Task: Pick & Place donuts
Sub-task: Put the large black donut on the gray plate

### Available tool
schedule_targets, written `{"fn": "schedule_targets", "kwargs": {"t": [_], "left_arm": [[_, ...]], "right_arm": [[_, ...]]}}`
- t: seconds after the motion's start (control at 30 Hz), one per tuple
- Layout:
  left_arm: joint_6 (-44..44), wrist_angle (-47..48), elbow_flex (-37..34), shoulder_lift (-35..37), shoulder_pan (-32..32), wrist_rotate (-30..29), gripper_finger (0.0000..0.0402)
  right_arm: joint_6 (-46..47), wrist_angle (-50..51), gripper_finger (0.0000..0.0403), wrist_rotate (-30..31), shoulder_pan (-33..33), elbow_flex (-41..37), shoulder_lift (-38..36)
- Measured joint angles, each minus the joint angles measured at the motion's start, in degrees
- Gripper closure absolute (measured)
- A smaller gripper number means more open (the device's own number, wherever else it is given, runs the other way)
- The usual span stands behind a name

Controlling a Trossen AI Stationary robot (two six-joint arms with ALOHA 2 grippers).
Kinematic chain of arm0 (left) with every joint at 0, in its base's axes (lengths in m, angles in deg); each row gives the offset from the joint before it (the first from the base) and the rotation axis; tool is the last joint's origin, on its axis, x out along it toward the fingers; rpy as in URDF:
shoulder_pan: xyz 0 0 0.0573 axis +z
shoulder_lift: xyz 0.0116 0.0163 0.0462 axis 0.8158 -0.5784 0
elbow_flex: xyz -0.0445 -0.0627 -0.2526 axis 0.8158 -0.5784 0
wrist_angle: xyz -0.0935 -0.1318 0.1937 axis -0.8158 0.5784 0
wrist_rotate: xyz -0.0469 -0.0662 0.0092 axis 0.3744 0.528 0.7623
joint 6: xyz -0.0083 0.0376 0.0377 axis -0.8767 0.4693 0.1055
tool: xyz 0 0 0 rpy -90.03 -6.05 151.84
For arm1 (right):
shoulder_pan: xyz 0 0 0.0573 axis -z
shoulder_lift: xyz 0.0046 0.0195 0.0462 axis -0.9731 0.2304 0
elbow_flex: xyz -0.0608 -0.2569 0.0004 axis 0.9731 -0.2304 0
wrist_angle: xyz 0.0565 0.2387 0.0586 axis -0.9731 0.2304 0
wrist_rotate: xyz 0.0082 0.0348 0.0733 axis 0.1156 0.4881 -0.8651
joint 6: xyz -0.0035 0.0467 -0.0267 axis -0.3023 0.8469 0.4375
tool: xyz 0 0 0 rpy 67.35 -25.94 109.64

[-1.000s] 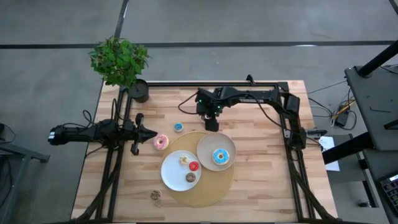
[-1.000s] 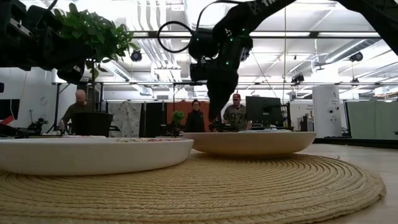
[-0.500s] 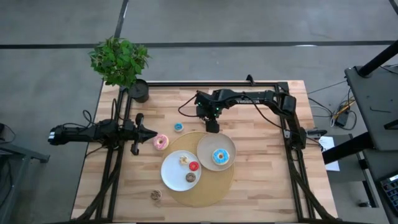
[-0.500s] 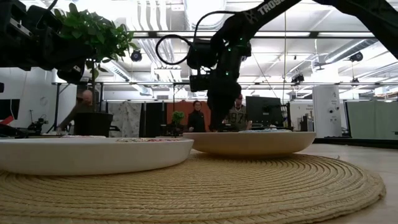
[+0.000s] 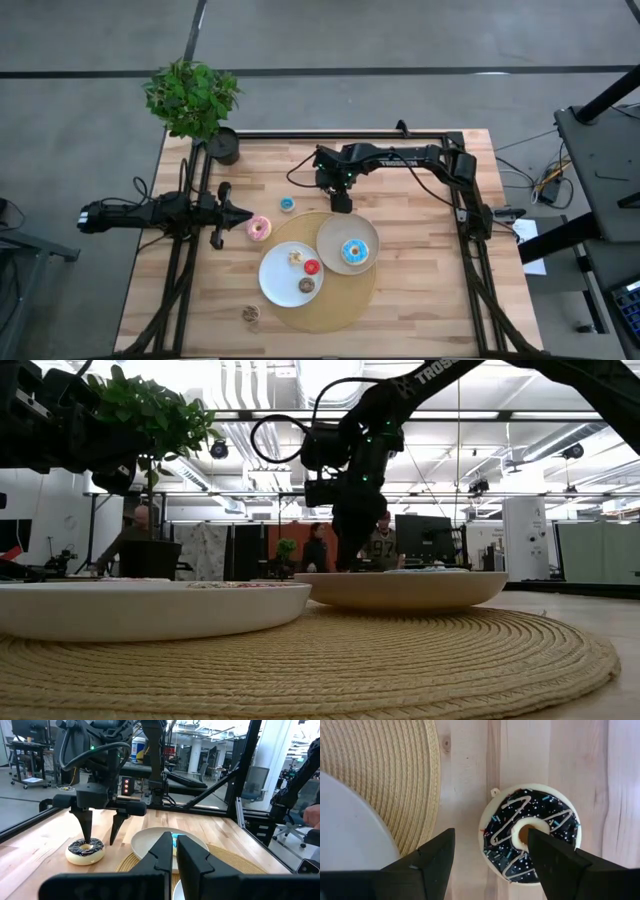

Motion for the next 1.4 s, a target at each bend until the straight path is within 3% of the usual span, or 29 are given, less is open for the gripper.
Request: {"fn": "schedule_targets", "kwargs": {"t": [1.4], "left_arm": [[0.0,0.0,0.01,0.01,-0.01,0.0,0.0402]], "right_arm": [[-0.39,-1.03,0.0165,-0.11,-0.33,0.0,-0.11]]}}
